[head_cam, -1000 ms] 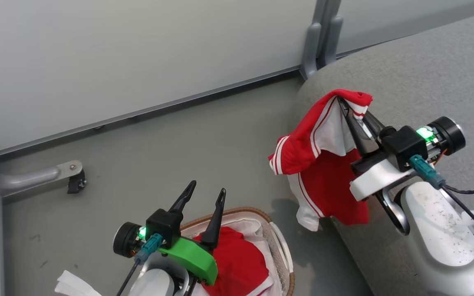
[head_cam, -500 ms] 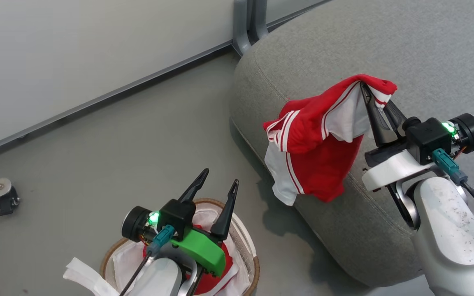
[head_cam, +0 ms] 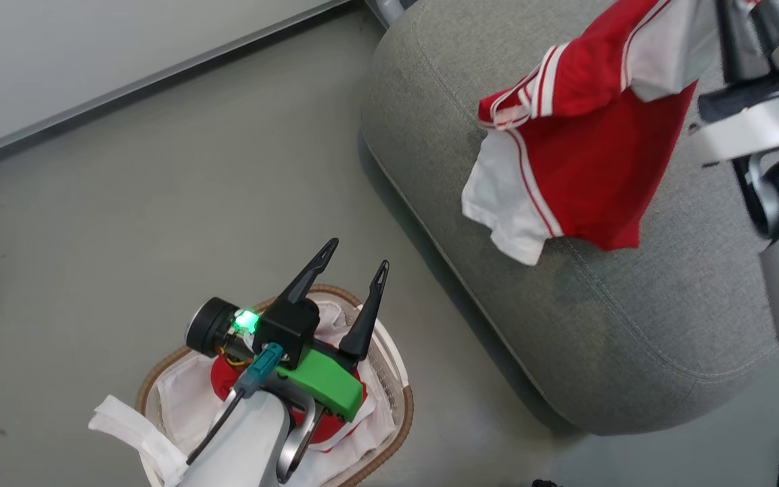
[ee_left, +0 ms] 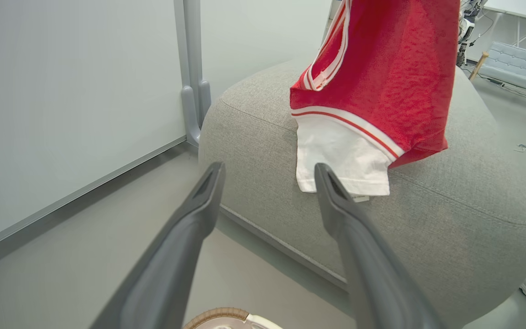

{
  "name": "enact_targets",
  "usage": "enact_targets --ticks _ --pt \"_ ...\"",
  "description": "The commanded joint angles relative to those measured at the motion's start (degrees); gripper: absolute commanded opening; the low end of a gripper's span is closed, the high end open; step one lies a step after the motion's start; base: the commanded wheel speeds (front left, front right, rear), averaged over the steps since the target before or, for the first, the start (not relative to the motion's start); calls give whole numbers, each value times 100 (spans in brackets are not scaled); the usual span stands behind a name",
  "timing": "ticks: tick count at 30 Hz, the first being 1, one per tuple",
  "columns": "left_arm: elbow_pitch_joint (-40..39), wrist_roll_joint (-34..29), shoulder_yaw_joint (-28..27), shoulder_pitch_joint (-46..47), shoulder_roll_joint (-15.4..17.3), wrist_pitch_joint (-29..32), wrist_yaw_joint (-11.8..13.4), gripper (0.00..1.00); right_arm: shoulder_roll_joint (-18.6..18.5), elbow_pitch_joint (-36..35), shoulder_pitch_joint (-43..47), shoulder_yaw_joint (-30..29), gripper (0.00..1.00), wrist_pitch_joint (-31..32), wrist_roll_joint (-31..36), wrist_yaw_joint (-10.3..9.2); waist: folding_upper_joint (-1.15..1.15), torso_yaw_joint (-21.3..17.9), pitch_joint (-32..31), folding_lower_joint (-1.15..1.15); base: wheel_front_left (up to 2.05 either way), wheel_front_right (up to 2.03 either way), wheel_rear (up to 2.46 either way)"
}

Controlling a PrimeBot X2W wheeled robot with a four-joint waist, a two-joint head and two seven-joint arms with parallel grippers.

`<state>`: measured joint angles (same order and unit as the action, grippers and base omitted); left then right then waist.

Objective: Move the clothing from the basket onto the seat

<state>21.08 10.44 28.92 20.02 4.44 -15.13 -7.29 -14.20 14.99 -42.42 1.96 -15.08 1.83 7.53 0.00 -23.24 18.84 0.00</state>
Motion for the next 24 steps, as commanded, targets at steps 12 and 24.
enact_targets --ticks 12,24 --pt "-382 -273 85 712 275 -3 -27 100 -1280 615 -2158 -381 0 -14 271 -8 0 659 1615 0 0 0 0" --pt "-625 -422 0 965 459 -3 30 100 -1098 1113 -1970 -1217 0 -12 401 -8 0 835 2458 0 0 0 0"
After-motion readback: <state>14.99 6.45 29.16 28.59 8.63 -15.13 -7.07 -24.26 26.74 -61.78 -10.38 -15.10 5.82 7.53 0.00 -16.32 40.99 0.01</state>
